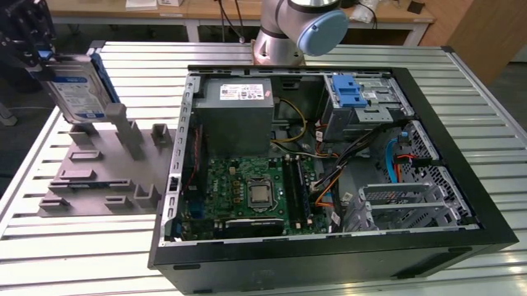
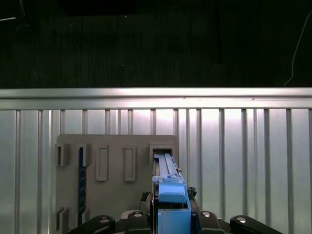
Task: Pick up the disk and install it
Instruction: 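Pick up the disk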
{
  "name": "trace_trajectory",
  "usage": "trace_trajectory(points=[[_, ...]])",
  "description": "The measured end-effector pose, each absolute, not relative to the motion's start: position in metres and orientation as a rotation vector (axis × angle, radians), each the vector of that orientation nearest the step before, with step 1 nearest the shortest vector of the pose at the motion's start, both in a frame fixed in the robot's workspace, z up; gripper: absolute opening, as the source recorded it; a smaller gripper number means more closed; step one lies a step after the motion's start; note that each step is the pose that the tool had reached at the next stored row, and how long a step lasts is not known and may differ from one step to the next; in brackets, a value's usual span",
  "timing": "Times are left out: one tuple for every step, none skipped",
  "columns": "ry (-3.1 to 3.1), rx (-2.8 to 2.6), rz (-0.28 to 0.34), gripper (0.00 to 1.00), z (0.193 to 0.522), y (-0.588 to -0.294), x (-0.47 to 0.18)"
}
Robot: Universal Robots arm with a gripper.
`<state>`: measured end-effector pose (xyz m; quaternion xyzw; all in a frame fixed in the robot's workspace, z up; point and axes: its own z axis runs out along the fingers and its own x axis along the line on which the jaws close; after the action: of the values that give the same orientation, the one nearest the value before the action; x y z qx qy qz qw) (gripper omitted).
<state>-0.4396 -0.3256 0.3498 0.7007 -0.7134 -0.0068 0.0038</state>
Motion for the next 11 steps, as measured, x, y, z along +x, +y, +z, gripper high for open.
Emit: trace_trajectory(points=[[-2.236,2.196,-0.021,0.36,0.3503,-0.3256,-0.4396],[-2.236,2.196,-0.021,0.36,0.3508,-0.3256,-0.4396],[-2.236,2.196,-0.021,0.36,0.3513,-0.3256,-0.4396],[-2.236,2.196,-0.021,0.36,0.3517,-0.3256,-0.4396],[-2.236,2.196,-0.021,0.36,0.3523,-0.3256,-0.4396],[-2.236,2.196,-0.021,0.36,0.3528,-0.3256,-0.4397],[-2.236,2.196,-0.021,0.36,0.3534,-0.3256,-0.4397],[-2.236,2.196,-0.021,0.36,0.3539,-0.3256,-0.4397],[-2.236,2.196,-0.021,0.36,0.3545,-0.3255,-0.4397],[-2.236,2.196,-0.021,0.36,0.3551,-0.3255,-0.4397],[-2.236,2.196,-0.021,0.36,0.3557,-0.3255,-0.4397]])
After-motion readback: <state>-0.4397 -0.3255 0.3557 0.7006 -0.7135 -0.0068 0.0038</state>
